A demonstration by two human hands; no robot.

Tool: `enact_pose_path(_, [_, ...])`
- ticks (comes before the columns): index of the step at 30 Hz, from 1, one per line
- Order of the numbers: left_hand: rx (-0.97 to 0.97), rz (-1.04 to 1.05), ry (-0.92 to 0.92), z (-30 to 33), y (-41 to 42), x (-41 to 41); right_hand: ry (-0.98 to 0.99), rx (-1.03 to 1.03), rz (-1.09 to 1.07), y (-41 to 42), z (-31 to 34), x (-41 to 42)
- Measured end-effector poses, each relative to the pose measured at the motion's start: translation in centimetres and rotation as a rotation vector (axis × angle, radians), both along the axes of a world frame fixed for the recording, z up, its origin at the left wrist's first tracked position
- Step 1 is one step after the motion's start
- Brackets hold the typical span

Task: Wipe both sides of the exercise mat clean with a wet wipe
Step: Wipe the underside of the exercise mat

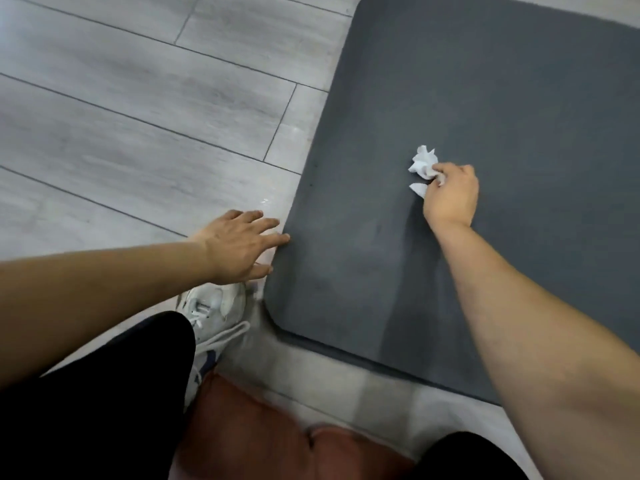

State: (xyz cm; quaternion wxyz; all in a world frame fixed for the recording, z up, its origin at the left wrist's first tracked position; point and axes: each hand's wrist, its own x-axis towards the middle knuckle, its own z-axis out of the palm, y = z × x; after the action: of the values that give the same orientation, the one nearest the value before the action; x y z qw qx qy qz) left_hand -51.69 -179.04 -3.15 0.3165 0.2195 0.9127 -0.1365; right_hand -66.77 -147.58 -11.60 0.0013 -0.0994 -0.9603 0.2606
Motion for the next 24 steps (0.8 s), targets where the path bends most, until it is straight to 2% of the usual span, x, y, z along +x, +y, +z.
enact_pose_path(4, [0.029, 0.046, -0.046, 1.7, 0.2, 0.7, -0.108, 0.076, 0.143, 1.6, 1.6, 0.7])
enact_pose_path(7, [0.062, -0.026, -0.031, -0.1, 0.7, 0.2, -0.054, 0.015, -0.039, 1.6, 0.8, 1.3])
enact_pose_path(10, [0.109, -0.073, -0.016, -4.1, -0.7, 1.5, 0.016, -0.078, -0.233, -3.7, -0.3, 2.8])
enact_pose_path(12, [0.226, -0.074, 0.096, -6.7, -1.8, 2.6, 0.077, -0.157, -0.077, -9.5, -1.1, 5.8])
enact_pose_path(15, [0.355, -0.023, 0.232, -9.5, -3.3, 4.2, 0.129, -0.122, 0.401, -16.8, -1.8, 10.8])
enact_pose_path(17, [0.44, 0.001, 0.288, -10.4, -3.5, 5.0, 0.174, -0.073, 0.619, -16.3, -1.7, 10.5])
enact_pose_path(19, [0.499, 0.024, 0.346, -10.9, -3.6, 5.7, 0.225, 0.098, 0.705, -13.1, -1.5, 8.8])
enact_pose_path(21, [0.534, 0.044, 0.367, -10.9, -3.6, 6.0, 0.22, 0.21, 0.489, -8.8, -1.4, 6.2])
enact_pose_path(24, [0.556, 0.105, 0.341, -10.7, -3.6, 6.2, 0.07, 0.183, -0.09, -7.0, -1.1, 4.6])
